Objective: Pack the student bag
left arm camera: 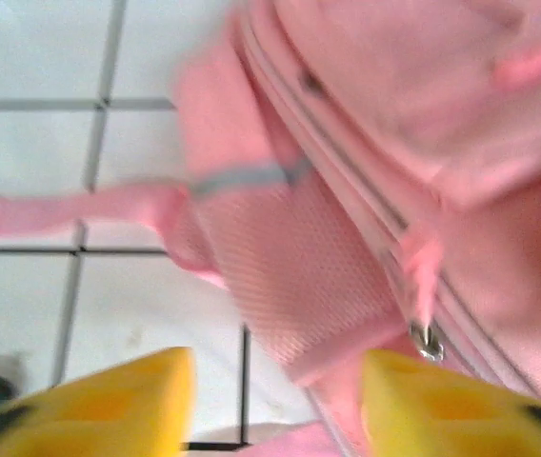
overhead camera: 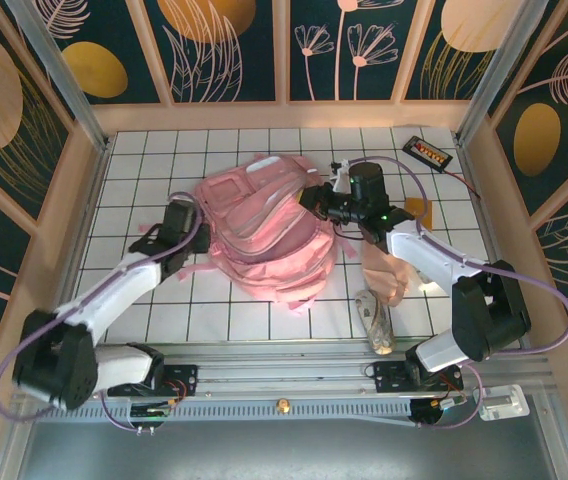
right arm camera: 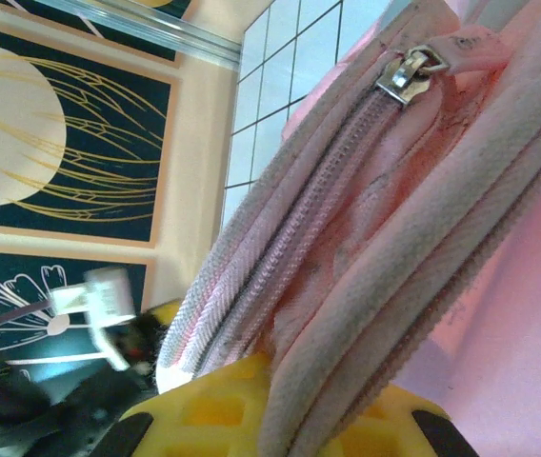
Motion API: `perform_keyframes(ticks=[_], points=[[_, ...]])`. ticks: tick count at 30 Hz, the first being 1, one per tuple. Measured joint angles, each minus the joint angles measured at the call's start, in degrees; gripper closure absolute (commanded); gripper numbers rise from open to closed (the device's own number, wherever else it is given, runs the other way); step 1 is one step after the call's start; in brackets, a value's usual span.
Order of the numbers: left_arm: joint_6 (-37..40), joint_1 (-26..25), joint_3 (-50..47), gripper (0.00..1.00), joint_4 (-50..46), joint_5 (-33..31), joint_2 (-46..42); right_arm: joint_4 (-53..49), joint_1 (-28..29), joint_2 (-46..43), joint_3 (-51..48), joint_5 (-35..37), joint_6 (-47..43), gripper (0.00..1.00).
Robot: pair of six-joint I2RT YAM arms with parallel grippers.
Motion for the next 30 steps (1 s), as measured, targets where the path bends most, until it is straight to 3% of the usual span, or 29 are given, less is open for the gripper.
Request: perform_keyframes(ticks=[3,6,13,19,26,30], points=[[0.7,0.3,0.9,0.01,0.6,2.0,-8.3,0.3,0.1,0.1,0.2,0.0,0.1,1.00],[3.0,-1.7,4.4,0.01,0.9,3.5,-10.8,0.6,0.6,0.6,0.7,0.0,0.3,1.00],[13.0,-16.4,6.5,0.01,2.9,3.4,-8.1,1.7,1.7,1.9,2.4,0.4,0.5,1.00],[19.5,-28.2,6.3,0.01,6.2,-0.7,-4.0,1.7,1.9,1.9,2.4,1.1,0.6,1.00],[21.8,-34.8,7.6,0.01,8.0,-7.1,4.4,1.7,2.4,2.2,2.9,1.7,1.3,1.00],[21.7,-36.9,10.3,0.06,8.5,-14.4,9.5,1.7,2.4,2.4,3.4,1.8,1.6,1.00]])
